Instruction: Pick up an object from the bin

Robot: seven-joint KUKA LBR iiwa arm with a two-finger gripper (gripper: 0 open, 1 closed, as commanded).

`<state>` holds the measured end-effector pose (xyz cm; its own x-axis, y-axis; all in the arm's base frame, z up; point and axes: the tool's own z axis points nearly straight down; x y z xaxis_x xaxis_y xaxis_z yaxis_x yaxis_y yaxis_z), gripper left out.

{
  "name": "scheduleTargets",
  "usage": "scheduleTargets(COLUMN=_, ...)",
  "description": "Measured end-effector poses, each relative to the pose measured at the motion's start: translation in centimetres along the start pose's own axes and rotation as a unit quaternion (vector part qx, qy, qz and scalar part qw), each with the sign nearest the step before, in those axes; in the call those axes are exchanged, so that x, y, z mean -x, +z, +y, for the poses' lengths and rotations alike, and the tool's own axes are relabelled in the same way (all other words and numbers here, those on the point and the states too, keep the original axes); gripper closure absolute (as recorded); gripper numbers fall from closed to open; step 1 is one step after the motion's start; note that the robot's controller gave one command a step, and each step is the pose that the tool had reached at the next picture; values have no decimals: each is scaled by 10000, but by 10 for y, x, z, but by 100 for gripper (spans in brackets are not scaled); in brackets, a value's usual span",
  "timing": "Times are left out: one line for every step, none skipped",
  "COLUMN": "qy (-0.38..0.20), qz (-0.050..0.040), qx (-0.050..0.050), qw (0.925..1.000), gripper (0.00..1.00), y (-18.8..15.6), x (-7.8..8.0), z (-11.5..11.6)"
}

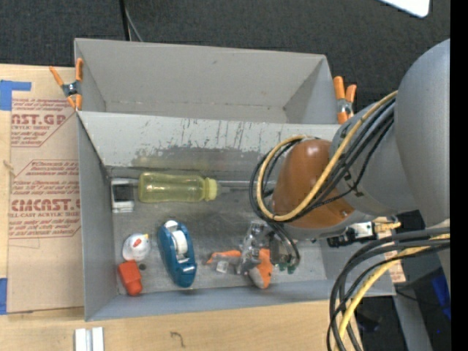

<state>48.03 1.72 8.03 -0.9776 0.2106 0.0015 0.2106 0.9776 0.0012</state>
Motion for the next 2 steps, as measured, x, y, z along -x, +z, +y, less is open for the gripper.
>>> scheduleTargets(qy=5, qz=0, qx=-1, qw=10000, gripper=100, y=-8, x=0, z=0)
scheduleTargets(qy=4, qz=36, qx=-11, qw=10000, gripper=100, y=-19, x=-2, z=-1)
